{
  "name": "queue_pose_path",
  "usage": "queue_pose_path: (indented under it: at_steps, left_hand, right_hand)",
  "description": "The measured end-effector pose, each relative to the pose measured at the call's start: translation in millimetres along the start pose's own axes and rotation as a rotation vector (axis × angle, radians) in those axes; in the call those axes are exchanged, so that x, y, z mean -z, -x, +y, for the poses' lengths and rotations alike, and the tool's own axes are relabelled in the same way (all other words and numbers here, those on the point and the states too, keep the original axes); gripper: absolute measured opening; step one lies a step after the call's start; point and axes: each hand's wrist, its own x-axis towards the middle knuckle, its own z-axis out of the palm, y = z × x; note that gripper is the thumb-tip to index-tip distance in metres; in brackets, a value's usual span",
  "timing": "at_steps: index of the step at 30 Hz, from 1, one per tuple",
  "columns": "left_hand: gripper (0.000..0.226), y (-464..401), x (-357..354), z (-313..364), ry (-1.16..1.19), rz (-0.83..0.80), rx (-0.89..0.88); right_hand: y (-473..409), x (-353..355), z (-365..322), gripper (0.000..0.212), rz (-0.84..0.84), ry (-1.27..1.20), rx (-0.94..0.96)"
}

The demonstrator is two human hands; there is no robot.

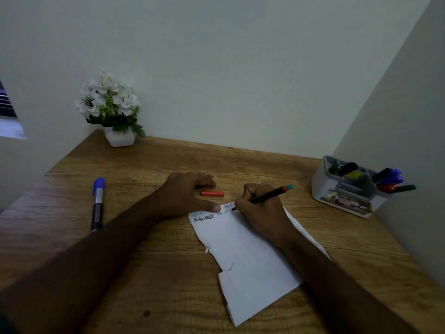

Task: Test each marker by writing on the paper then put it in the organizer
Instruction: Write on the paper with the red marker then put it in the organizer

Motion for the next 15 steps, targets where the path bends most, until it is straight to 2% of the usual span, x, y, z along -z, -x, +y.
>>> queue_pose_path:
  at_steps: [15]
  left_hand:
    - [0.092,1.0,1.0,3.1,-0.003,0.002,0.010]
  right_hand:
    - [-2.1,-0.9,1.2,0.035,-0.009,0.058,0.015]
